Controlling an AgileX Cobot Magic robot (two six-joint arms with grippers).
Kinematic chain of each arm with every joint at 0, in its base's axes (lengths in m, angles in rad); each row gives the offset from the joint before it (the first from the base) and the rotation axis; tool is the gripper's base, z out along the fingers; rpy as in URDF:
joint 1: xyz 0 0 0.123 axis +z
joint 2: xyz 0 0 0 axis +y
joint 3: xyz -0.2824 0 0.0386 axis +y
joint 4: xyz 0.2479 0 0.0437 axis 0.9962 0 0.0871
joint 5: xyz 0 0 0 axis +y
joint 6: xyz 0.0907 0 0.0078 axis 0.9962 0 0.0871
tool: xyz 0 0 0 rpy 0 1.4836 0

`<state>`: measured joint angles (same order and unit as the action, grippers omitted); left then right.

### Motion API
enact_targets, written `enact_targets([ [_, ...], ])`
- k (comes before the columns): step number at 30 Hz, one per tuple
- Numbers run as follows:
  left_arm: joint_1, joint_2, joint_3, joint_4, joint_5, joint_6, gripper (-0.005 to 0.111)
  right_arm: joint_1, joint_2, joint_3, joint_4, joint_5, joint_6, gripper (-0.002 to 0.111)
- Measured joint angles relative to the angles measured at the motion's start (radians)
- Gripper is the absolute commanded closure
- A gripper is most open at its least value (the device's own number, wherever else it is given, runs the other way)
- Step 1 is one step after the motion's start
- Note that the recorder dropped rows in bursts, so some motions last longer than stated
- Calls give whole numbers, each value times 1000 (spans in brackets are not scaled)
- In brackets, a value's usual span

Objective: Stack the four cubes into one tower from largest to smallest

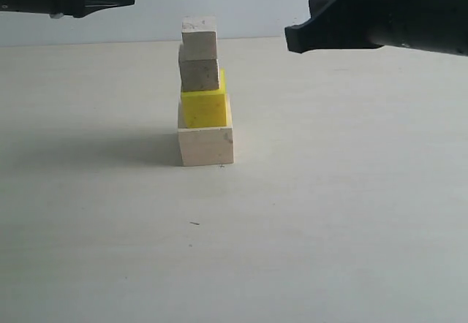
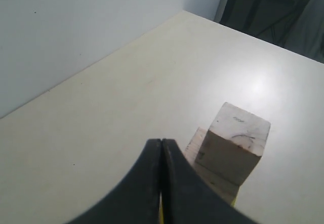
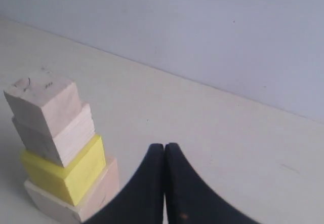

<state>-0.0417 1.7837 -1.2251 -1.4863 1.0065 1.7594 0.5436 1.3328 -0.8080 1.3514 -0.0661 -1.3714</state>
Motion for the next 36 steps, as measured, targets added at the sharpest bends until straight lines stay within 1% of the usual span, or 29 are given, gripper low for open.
enact_targets([
  [2, -2, -7, 11, -2, -2, 0, 107, 0, 35, 0, 0, 4, 0, 108],
  [5, -11, -7, 30, -6, -9, -2, 107, 0, 100, -16, 0, 57, 0, 108],
  [8, -23, -7, 44, -6, -15, -4, 107, 0, 167, -61, 0, 101, 0, 108],
  [14, -34, -7, 46, -6, -19, -4, 107, 0, 263, -151, 0, 116, 0, 108],
  [24, -34, -7, 48, -4, -23, -6, 107, 0, 351, -267, 0, 139, 0, 108],
  [36, -34, -7, 48, 0, -27, -6, 107, 0, 420, -310, 0, 184, -3, 108],
])
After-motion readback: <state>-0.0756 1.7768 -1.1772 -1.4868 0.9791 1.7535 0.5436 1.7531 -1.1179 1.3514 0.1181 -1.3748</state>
